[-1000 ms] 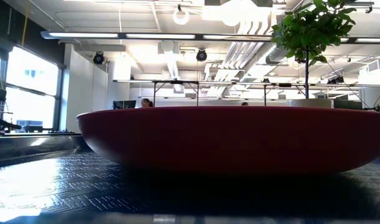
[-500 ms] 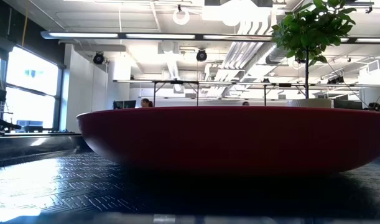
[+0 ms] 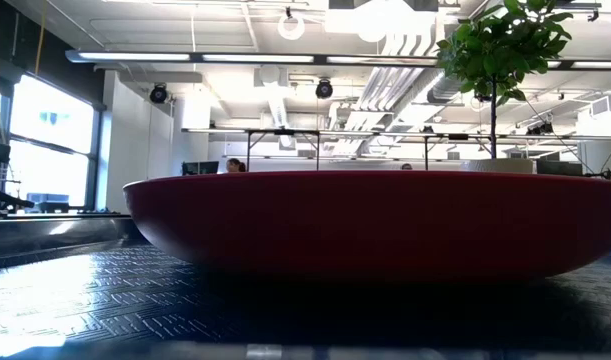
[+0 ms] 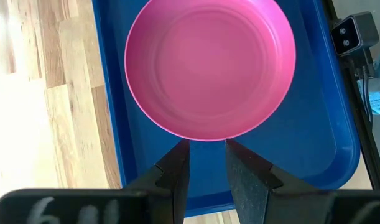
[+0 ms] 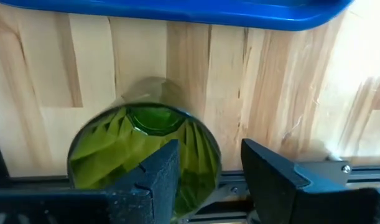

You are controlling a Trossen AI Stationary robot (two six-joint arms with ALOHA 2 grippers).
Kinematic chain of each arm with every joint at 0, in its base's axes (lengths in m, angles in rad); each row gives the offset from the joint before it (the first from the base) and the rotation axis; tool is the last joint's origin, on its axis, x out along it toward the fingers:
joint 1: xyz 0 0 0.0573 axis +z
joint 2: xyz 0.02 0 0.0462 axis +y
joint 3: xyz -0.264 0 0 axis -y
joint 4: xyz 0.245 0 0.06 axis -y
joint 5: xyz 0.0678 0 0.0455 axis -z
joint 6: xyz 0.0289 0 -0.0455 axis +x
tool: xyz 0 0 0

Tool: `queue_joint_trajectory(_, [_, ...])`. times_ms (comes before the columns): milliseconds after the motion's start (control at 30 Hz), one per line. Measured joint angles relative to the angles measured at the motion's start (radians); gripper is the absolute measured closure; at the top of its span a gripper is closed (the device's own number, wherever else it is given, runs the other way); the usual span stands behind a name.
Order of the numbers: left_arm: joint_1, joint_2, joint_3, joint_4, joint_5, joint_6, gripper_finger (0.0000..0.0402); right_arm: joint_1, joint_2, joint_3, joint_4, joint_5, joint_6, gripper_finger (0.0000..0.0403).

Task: Pick and place plate/cup/fork/spoon on tray
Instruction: Put the green cup on the blue tray to the top right of the pink plate

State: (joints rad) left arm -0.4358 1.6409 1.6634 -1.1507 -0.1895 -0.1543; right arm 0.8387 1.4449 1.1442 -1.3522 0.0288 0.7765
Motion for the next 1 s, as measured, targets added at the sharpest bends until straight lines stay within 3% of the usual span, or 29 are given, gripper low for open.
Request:
queue_joint_trajectory(600, [0.000, 0.001, 0.000, 0.000, -0.004, -0.002, 0.0311, -0.001, 0.119, -0.001, 0.013, 0.018, -0.026, 0.0246])
queue_joint_trajectory(1000, [0.000, 0.001, 0.000, 0.000, -0.004, -0.002, 0.0312, -0.005, 0.119, -0.020, 0.025, -0.046, -0.019, 0.0390])
